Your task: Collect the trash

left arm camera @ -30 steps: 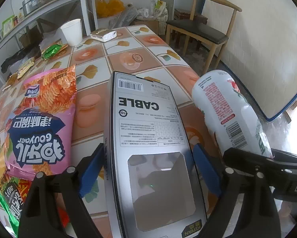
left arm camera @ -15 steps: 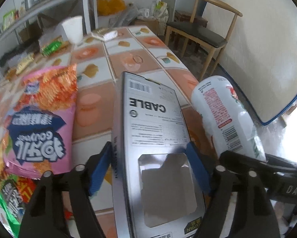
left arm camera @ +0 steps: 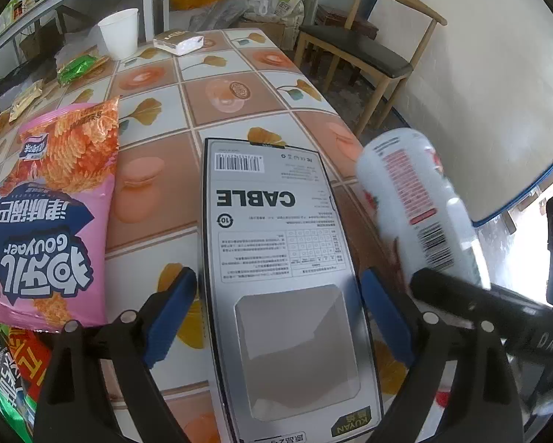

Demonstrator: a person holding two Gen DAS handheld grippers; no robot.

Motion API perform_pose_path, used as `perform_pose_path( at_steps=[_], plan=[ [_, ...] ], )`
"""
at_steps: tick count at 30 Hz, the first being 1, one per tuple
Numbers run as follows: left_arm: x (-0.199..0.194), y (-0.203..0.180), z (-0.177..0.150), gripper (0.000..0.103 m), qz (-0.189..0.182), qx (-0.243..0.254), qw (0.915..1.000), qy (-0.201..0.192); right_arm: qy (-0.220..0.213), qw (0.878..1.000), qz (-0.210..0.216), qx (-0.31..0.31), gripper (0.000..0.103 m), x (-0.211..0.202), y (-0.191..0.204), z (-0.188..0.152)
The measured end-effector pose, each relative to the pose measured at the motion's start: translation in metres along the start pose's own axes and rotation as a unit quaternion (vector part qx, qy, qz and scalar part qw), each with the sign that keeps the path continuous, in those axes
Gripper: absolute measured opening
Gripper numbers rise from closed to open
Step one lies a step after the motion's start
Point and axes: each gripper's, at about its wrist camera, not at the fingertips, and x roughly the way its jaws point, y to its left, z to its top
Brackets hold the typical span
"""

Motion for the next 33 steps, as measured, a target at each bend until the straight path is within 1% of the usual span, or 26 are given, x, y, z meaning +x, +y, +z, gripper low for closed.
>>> perform_pose_path(
  at_steps=[3, 8, 9, 12, 13, 20, 33],
  plan=[
    [0.002, -0.002, 0.0, 0.091, 0.004, 0.004, 1.0, 0.0, -0.003, 1.0, 0.001, 0.009, 0.054, -0.004, -0.006, 0.0],
    [0.006, -0.008, 0.0, 0.092, 0.012, 0.017, 0.9998, 0.004, -0.002, 1.0, 0.003, 0.014, 0.054, -0.003, -0.009, -0.002],
    [0.011, -0.011, -0.001, 0.092, 0.027, 0.026, 0.9992, 0.016, -0.001, 1.0, 0.003, 0.015, 0.054, -0.002, -0.009, -0.003],
    [0.016, -0.019, -0.006, 0.092, 0.056, 0.059, 0.9966, 0.01, -0.002, 1.0, 0.005, 0.016, 0.054, -0.003, -0.01, -0.003],
    [0.016, -0.019, -0.008, 0.092, 0.058, 0.06, 0.9965, 0.007, -0.002, 1.0, 0.005, 0.016, 0.054, -0.003, -0.01, -0.003],
    [0.009, -0.012, -0.008, 0.09, 0.047, 0.041, 0.998, -0.002, -0.005, 1.0, 0.005, 0.016, 0.054, -0.006, -0.012, -0.002],
    [-0.014, -0.015, -0.007, 0.087, 0.056, 0.045, 0.9966, -0.042, -0.012, 1.0, 0.008, 0.01, 0.054, -0.009, -0.008, -0.004]
  ],
)
